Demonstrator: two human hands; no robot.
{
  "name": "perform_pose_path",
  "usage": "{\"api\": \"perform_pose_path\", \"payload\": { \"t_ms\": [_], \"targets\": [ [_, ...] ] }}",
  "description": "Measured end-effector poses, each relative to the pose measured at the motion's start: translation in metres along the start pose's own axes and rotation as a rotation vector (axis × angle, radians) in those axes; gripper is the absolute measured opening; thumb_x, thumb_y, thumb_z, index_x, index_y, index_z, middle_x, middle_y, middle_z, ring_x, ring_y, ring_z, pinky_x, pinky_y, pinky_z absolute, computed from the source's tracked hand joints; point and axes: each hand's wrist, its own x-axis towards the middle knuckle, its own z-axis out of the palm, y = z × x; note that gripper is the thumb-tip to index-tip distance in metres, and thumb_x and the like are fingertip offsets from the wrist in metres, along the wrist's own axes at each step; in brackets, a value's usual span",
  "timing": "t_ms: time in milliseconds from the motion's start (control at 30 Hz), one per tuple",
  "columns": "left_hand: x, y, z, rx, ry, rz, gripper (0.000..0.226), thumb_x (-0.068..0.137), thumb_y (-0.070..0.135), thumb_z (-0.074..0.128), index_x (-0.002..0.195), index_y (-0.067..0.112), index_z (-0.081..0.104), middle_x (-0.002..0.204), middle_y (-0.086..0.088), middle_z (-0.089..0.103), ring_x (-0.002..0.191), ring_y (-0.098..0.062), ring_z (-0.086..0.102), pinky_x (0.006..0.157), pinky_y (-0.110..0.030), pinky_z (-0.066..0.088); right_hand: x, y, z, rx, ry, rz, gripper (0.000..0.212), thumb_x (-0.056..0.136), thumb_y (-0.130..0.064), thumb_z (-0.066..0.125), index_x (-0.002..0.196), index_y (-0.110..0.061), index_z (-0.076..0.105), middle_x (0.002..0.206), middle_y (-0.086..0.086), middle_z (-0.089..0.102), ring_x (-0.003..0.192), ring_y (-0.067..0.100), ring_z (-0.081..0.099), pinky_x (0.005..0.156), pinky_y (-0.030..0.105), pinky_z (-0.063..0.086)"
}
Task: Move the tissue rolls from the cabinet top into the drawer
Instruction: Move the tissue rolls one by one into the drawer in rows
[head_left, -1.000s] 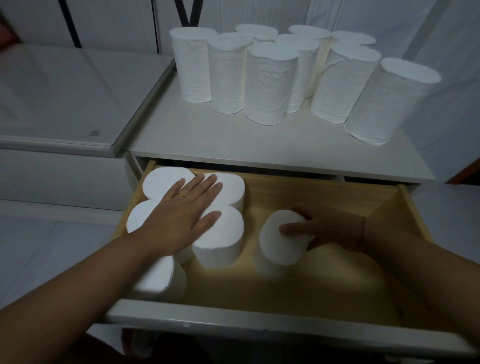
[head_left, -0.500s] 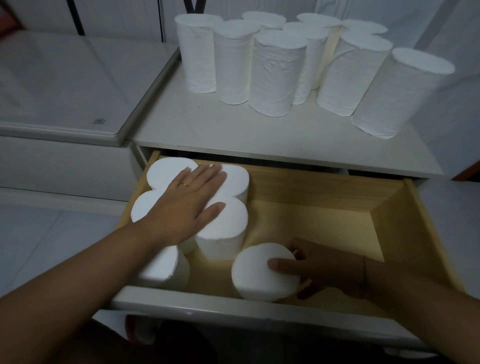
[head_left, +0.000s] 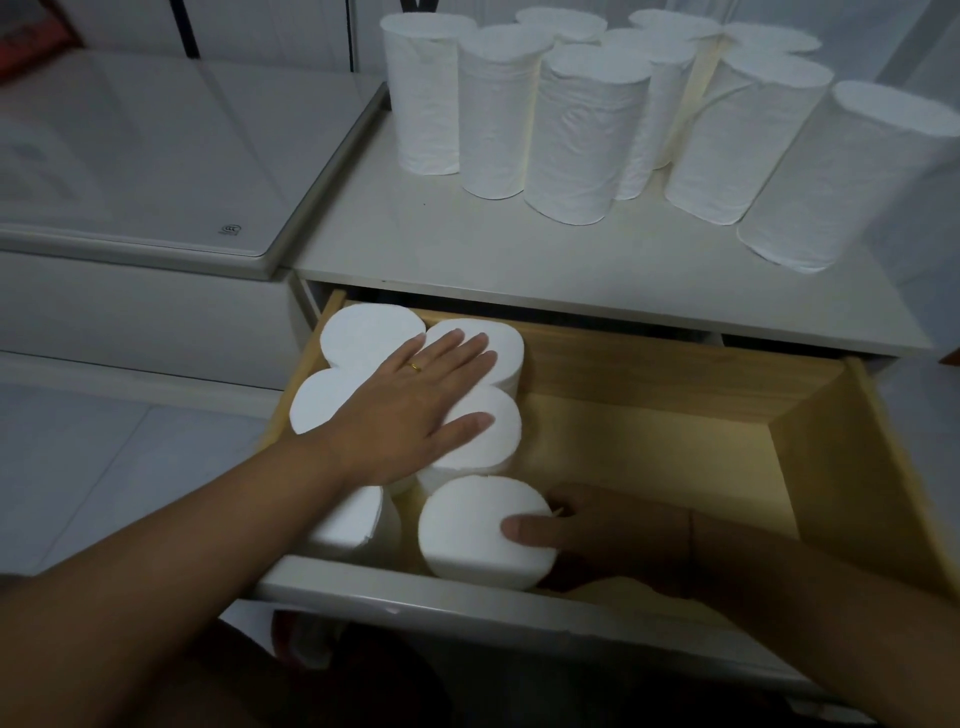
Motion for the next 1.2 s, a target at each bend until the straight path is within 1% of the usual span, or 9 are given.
{"api": "perform_pose_path", "payload": {
  "t_ms": [100, 233, 533, 700, 733, 833, 967, 1067, 1200],
  "targets": [
    [0.001, -0.001, 0.001, -0.003, 0.013, 0.009, 0.068, 0.09, 0.063, 0.011, 0.149, 0.032, 0.003, 0.157, 0.012, -0.003, 0.144, -0.004, -0.01, 0.119, -0.036, -0.006, 0.005, -0.006, 0.009, 0.023, 0.001, -0.028, 0.041, 0.076, -0.051, 0.065, 0.108, -0.026, 0.057, 0.108, 0.0, 0.064, 0.095, 0.018, 0.065, 0.075, 0.023, 0.057],
    [0.0, -0.003, 0.003, 0.002, 0.034, 0.029, 0.068, 0.091, 0.063, 0.011, 0.15, 0.031, 0.004, 0.157, 0.012, -0.002, 0.144, -0.004, -0.01, 0.118, -0.033, -0.008, 0.011, -0.013, 0.018, 0.047, 0.002, -0.06, 0.04, 0.08, -0.048, 0.064, 0.114, -0.029, 0.053, 0.102, -0.004, 0.062, 0.088, 0.015, 0.065, 0.067, 0.019, 0.056],
    [0.001, -0.004, 0.004, 0.011, 0.044, 0.033, 0.068, 0.091, 0.063, 0.01, 0.15, 0.03, 0.005, 0.158, 0.011, -0.002, 0.144, -0.005, -0.01, 0.117, -0.032, -0.009, 0.014, -0.017, 0.025, 0.033, -0.048, -0.114, 0.034, 0.087, -0.042, 0.06, 0.117, -0.034, 0.047, 0.11, -0.005, 0.058, 0.104, 0.021, 0.061, 0.082, 0.026, 0.057],
    [0.001, -0.004, 0.004, -0.001, 0.042, 0.027, 0.068, 0.09, 0.064, 0.009, 0.15, 0.032, 0.002, 0.157, 0.014, -0.004, 0.143, -0.002, -0.013, 0.117, -0.031, -0.01, 0.012, -0.022, 0.016, -0.129, -0.058, -0.123, 0.044, 0.088, -0.047, 0.053, 0.128, -0.03, 0.046, 0.117, -0.003, 0.057, 0.099, 0.018, 0.059, 0.079, 0.023, 0.054],
    [0.0, -0.004, 0.005, -0.006, 0.047, 0.027, 0.068, 0.091, 0.064, 0.01, 0.15, 0.032, 0.002, 0.157, 0.014, -0.005, 0.142, -0.001, -0.014, 0.117, -0.03, -0.01, 0.008, -0.026, 0.011, -0.17, -0.031, -0.164, 0.037, 0.089, -0.046, 0.052, 0.122, -0.032, 0.05, 0.114, -0.005, 0.059, 0.097, 0.016, 0.059, 0.076, 0.02, 0.053],
    [0.003, -0.004, 0.005, -0.03, 0.075, 0.012, 0.065, 0.093, 0.061, 0.016, 0.15, 0.031, 0.003, 0.157, 0.014, -0.005, 0.142, -0.001, -0.015, 0.115, -0.026, -0.013, -0.013, -0.046, -0.014, -0.286, 0.168, -0.304, 0.016, 0.091, -0.04, 0.052, 0.096, -0.028, 0.06, 0.091, -0.009, 0.063, 0.079, 0.005, 0.06, 0.061, 0.009, 0.05],
    [0.014, 0.003, 0.003, -0.018, 0.113, 0.02, 0.067, 0.092, 0.063, 0.013, 0.15, 0.03, 0.007, 0.156, 0.013, -0.004, 0.142, -0.003, -0.013, 0.114, -0.024, -0.013, -0.035, -0.08, -0.056, -0.331, 0.57, -0.498, 0.021, 0.088, -0.036, 0.058, 0.098, -0.018, 0.061, 0.087, -0.003, 0.064, 0.075, 0.005, 0.061, 0.062, 0.012, 0.051],
    [0.02, 0.008, 0.004, 0.007, 0.099, 0.013, 0.07, 0.088, 0.065, 0.005, 0.149, 0.031, 0.004, 0.156, 0.012, -0.006, 0.143, -0.006, -0.015, 0.114, -0.027, -0.014, -0.035, -0.108, -0.088, -0.23, 0.855, -0.656, 0.042, 0.083, -0.032, 0.067, 0.117, -0.011, 0.054, 0.1, 0.003, 0.061, 0.09, 0.016, 0.06, 0.08, 0.026, 0.052],
    [0.02, 0.009, 0.004, 0.02, 0.089, -0.012, 0.071, 0.086, 0.067, 0.0, 0.148, 0.034, -0.003, 0.155, 0.014, -0.012, 0.14, -0.002, -0.021, 0.111, -0.024, -0.021, -0.017, -0.144, -0.124, -0.097, 1.062, -0.786, 0.066, 0.079, -0.035, 0.072, 0.132, -0.014, 0.039, 0.128, 0.005, 0.047, 0.114, 0.016, 0.049, 0.095, 0.027, 0.042]
  ]
}}
